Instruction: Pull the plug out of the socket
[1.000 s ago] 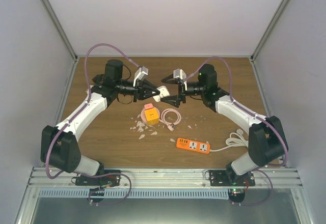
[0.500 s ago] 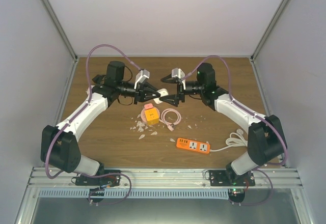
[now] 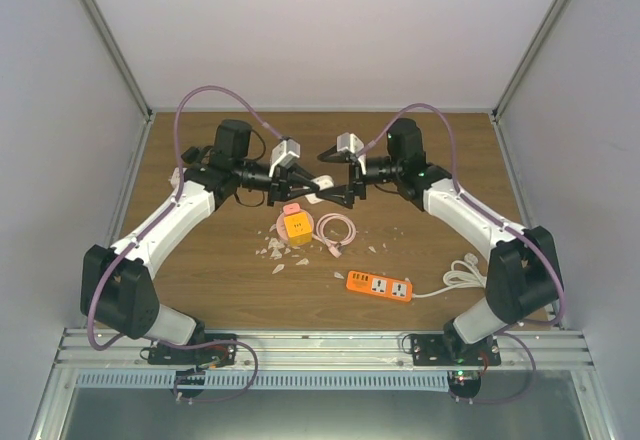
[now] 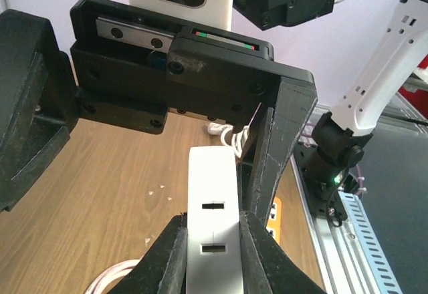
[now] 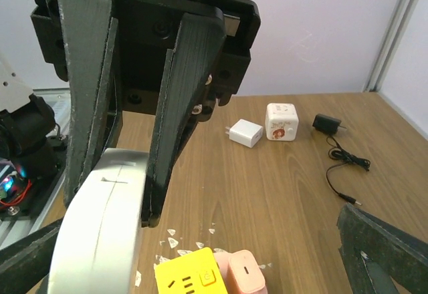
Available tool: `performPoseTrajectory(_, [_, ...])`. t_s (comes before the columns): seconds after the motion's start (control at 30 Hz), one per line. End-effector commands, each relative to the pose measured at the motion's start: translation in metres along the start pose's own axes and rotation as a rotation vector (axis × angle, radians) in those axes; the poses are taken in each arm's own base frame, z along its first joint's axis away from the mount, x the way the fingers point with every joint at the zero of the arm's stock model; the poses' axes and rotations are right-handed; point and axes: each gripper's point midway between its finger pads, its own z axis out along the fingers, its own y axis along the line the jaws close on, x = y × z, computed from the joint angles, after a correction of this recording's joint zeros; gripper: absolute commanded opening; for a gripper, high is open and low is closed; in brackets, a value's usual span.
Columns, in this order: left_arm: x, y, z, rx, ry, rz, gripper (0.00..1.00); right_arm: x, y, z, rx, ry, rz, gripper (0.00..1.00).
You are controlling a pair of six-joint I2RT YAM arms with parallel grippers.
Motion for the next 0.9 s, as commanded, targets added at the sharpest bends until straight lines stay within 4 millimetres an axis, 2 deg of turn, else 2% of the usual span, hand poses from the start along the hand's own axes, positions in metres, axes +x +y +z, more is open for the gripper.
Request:
performPoseTrajectory(0.0, [0.010, -0.008, 0.014, 0.030, 0.038, -0.034, 0.04, -0.036, -0.019, -0.008, 0.093, -0.028, -0.121, 1.00])
performPoseTrajectory(0.1, [0.014, 0.001, 0.010, -0.010, 0.042, -0.047, 0.03, -0.045, -0.015, -0.012, 0.095, -0.030, -0.168, 1.00])
performPoseTrajectory(0.37, [0.022, 0.027, -0.002, -0.109, 0.039, -0.102, 0.02, -0.052, -0.002, -0.017, 0.064, -0.030, -0.177, 1.00])
performPoseTrajectory(0.6, [0.024, 0.033, -0.007, -0.125, 0.035, -0.122, 0.02, -0.057, -0.002, -0.021, 0.072, -0.025, -0.195, 1.00])
performPoseTrajectory(0.73, [0.022, 0.035, -0.012, -0.140, 0.029, -0.114, 0.02, -0.053, -0.001, -0.021, 0.070, -0.019, -0.195, 1.00])
performPoseTrajectory(0.87, [0.029, 0.050, -0.025, -0.224, 0.063, -0.105, 0.03, -0.044, -0.001, -0.020, 0.070, -0.007, -0.187, 1.00])
